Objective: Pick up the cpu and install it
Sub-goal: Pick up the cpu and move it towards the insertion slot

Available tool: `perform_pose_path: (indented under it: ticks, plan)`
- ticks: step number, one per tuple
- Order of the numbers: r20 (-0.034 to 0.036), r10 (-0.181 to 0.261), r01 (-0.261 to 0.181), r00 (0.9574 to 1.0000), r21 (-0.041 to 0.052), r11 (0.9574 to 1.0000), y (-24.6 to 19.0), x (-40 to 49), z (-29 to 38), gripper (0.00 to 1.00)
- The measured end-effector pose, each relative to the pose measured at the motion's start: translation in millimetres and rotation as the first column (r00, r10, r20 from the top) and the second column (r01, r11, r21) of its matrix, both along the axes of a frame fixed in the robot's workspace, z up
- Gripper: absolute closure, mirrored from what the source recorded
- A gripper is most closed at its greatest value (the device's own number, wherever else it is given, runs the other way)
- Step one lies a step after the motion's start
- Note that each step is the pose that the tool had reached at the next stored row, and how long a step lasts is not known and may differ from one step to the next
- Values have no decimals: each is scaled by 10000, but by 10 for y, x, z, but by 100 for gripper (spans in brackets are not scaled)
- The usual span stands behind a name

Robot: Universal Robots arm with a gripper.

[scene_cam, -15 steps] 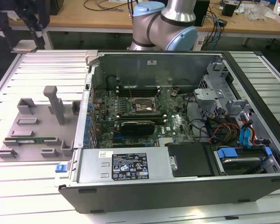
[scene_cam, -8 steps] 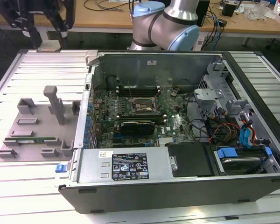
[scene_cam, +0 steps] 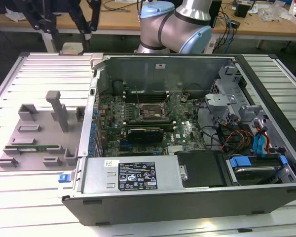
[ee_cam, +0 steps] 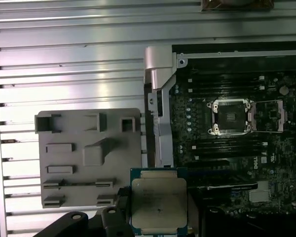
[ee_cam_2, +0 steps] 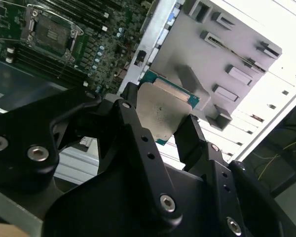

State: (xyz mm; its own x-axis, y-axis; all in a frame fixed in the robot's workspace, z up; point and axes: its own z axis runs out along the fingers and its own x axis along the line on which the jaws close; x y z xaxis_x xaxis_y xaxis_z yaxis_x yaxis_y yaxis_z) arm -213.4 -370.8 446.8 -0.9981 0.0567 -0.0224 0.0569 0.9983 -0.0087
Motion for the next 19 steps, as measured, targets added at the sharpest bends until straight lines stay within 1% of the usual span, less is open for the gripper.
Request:
perform_pose_path:
  ticks: [1,3,4,5,7,8,9,10,12,13,15,18,19]
  plan:
    - [-1,0,0,10000,-1,10000,0,26,1,45]
    - [-1,1,-1,10000,0,10000,0,122,0,45]
    - [0,-1,1,10000,1,10000,0,192,0,45]
    - [-1,2,-2,10000,0,10000,-1,295,0,45]
    - [-1,1,-1,10000,0,10000,0,418,0,45]
    - [0,0,0,10000,0,10000,0,513,0,45]
    - [0,1,-1,10000,0,10000,0,578,0,45]
    - [0,1,-1,10000,0,10000,0,634,0,45]
    - [0,0,0,10000,0,10000,0,690,0,45]
    - [0,2,-2,10000,0,10000,0,738,0,45]
    - [0,0,0,10000,-1,10000,0,797,0,45]
    - [0,0,0,10000,0,10000,0,990,0,45]
    - [0,2,-2,10000,0,10000,-1,1082,0,45]
